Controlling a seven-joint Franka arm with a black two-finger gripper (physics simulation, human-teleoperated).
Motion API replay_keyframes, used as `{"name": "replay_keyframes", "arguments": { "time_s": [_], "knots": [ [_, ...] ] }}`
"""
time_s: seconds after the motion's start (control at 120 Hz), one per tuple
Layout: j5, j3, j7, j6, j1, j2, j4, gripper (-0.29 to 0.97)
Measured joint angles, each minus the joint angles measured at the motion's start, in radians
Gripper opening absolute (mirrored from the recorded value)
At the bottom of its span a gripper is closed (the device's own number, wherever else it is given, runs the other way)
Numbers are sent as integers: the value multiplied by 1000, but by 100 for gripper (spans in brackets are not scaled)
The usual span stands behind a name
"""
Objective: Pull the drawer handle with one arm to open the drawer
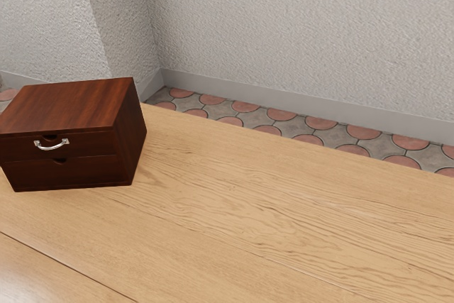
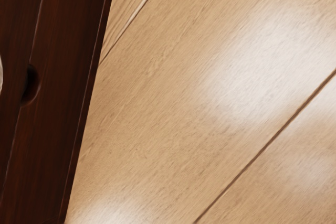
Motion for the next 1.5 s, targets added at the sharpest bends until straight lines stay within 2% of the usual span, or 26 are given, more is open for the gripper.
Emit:
{"name": "replay_keyframes", "arguments": {
  "time_s": [0.375, 0.592, 0.817, 1.117, 1.5],
  "knots": [
    [-35, -18, 117, 165, -6, 112, -10, 68],
    [-87, -77, 152, 227, -5, 180, -5, 68],
    [-123, -96, 176, 270, -4, 246, 4, 68],
    [-134, -115, 192, 310, -2, 298, 23, 68],
    [-152, -130, 186, 324, 8, 300, 28, 68]
  ]
}}
